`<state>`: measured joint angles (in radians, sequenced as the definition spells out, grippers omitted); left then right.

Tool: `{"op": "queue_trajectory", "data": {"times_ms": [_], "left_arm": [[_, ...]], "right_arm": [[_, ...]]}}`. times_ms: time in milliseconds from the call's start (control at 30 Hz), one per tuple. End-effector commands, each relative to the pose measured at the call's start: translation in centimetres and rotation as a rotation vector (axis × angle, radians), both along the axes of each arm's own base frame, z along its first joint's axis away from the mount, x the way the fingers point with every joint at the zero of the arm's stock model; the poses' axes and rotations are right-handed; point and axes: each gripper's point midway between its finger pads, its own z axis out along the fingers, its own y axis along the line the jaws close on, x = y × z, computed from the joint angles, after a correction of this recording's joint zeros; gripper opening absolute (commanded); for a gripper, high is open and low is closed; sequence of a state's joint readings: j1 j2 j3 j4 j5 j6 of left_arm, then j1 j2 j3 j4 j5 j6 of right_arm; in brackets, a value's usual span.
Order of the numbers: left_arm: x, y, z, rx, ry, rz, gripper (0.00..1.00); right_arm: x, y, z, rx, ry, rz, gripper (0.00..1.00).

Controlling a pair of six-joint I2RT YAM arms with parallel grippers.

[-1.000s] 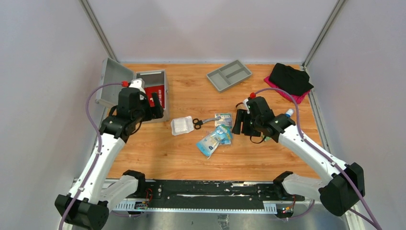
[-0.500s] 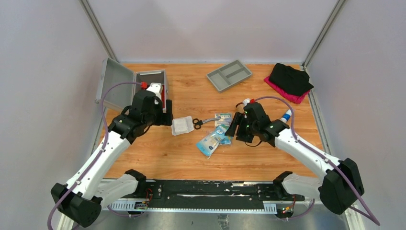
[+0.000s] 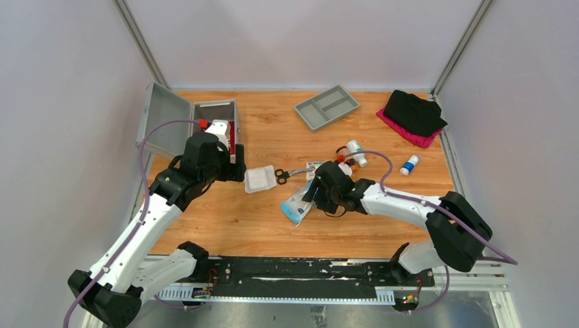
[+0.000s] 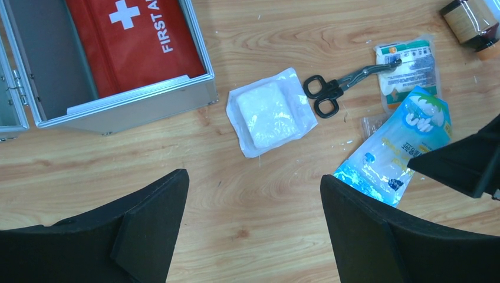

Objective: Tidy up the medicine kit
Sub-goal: Pick up the medical item at the center of the board.

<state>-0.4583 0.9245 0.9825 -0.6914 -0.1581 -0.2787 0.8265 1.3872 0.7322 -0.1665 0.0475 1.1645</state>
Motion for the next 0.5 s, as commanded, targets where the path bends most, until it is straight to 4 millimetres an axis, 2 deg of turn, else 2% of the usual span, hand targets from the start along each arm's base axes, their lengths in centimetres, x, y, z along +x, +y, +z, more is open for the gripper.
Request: {"op": "queue_trajectory", "data": {"times_ms": [0, 167, 300, 467], "left_arm": [[-0.6, -0.4, -1.0, 0.014, 0.028, -0.047, 0.88], [-0.8, -1.2, -1.2, -0.016, 0.036, -0.076, 0.89], [-1.0, -1.6, -1.5, -0.033, 0.041, -0.093, 0.89], [-1.4, -3.2, -1.2, -0.1, 0.036, -0.162, 0.89]], "right_arm": [[1.6, -0.4, -1.2, -0.041, -0.033, -0.124, 0.62], [2.0, 0.3, -2.1, -0.023, -0.023, -0.148, 0.53], [2.3, 0.4, -2.0, -0.017, -0.044, -0.161, 0.35], [2.1, -0.7, -0.2, -0.025, -0.113, -0.151, 0.13]]}}
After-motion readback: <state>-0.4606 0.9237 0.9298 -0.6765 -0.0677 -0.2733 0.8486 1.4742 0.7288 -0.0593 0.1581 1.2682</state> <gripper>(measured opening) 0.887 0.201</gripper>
